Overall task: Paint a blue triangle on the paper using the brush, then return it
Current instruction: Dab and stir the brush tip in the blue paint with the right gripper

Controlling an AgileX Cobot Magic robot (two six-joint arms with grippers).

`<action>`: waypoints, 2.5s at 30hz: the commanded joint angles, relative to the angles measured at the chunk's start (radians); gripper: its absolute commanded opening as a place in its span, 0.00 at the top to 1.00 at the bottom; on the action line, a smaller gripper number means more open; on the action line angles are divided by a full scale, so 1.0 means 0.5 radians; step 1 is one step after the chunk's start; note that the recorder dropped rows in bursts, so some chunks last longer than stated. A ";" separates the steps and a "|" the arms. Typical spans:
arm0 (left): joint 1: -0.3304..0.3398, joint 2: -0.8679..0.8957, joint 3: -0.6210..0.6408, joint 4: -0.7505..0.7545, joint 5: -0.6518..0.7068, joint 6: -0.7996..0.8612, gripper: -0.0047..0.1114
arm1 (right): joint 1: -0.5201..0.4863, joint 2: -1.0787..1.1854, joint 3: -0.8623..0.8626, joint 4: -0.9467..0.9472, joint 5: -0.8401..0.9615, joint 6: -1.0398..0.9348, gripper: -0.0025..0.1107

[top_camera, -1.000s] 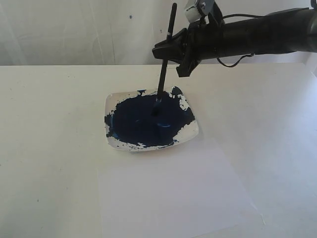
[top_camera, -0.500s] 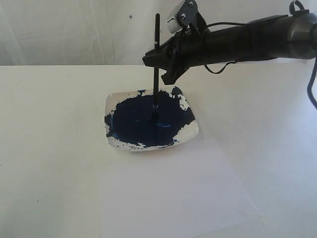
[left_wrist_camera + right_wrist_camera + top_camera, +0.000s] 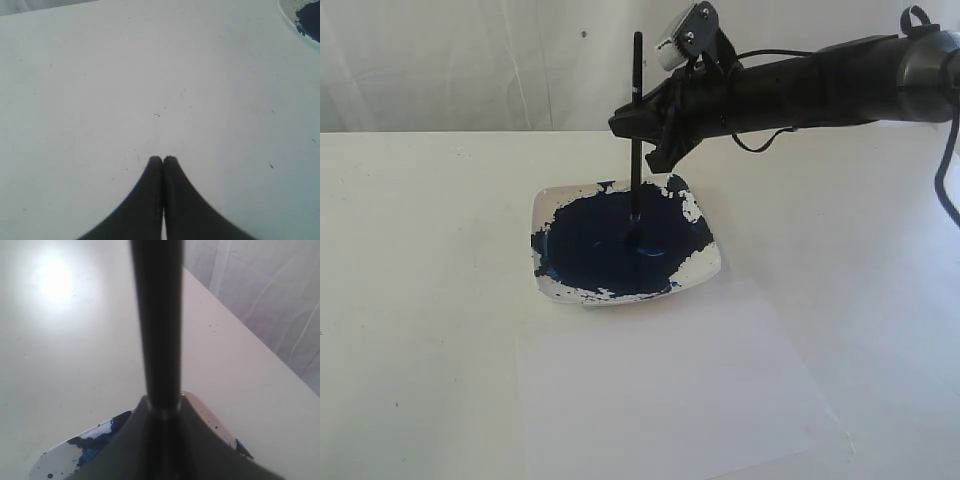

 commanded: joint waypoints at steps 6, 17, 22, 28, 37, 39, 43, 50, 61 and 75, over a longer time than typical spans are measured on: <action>0.009 -0.010 0.006 -0.014 0.005 -0.010 0.96 | 0.002 -0.062 -0.017 0.027 0.070 0.068 0.98; 0.009 -0.010 0.006 -0.014 0.005 -0.010 0.96 | 0.002 -0.287 -0.017 -0.238 -0.375 0.741 0.98; 0.009 -0.010 0.006 -0.014 0.005 -0.010 0.96 | 0.002 -0.291 -0.017 -0.593 -0.483 1.180 0.98; 0.009 -0.010 0.006 -0.014 0.005 -0.010 0.96 | 0.002 -0.291 -0.021 -0.710 -0.510 1.218 0.98; 0.009 -0.010 0.006 -0.014 0.001 -0.010 0.96 | 0.110 -0.172 -0.191 -0.958 -0.451 1.332 0.98; 0.009 -0.010 0.006 -0.014 0.001 -0.010 0.96 | 0.148 -0.138 -0.225 -1.028 -0.451 1.373 0.98; 0.009 -0.010 0.006 -0.014 0.001 -0.010 0.96 | 0.225 -0.073 -0.315 -1.135 -0.446 1.456 0.98; 0.009 -0.010 0.006 -0.014 0.001 -0.010 0.96 | 0.302 0.011 -0.385 -1.170 -0.445 1.482 0.98; 0.009 -0.010 0.006 -0.014 0.001 -0.010 0.96 | 0.375 0.091 -0.457 -1.156 -0.458 1.478 0.98; 0.009 -0.010 0.006 -0.014 0.001 -0.010 0.96 | 0.380 0.139 -0.457 -0.892 -0.519 1.377 0.98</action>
